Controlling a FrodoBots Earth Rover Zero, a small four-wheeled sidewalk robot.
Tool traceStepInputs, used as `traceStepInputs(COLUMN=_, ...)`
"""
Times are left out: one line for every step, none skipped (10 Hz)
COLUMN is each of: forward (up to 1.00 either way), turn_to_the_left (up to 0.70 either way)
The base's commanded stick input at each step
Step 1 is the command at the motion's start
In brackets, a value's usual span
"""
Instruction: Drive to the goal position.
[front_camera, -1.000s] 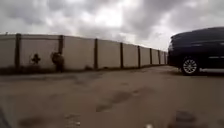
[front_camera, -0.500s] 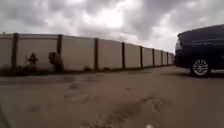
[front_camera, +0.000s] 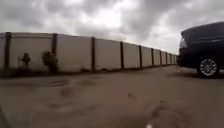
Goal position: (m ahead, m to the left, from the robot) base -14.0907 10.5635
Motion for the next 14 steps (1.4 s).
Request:
traceStepInputs(forward=1.00, turn_to_the_left=-0.06)
traceStepInputs(forward=1.00, turn_to_the_left=0.00)
traceStepInputs(forward=1.00, turn_to_the_left=0.00)
traceStepInputs(forward=1.00, turn_to_the_left=-0.14)
traceStepInputs(forward=1.00, turn_to_the_left=-0.27)
traceStepInputs(forward=1.00, turn_to_the_left=-0.27)
traceStepInputs(forward=1.00, turn_to_the_left=-0.20)
traceStepInputs(forward=1.00, turn_to_the_left=-0.03)
traceStepInputs(forward=1.00, turn_to_the_left=0.00)
traceStepInputs(forward=1.00, turn_to_the_left=0.00)
traceStepInputs(forward=1.00, turn_to_the_left=0.00)
traceStepInputs(forward=1.00, turn_to_the_left=0.00)
traceStepInputs(forward=1.00, turn_to_the_left=0.00)
traceStepInputs(forward=1.00, turn_to_the_left=0.00)
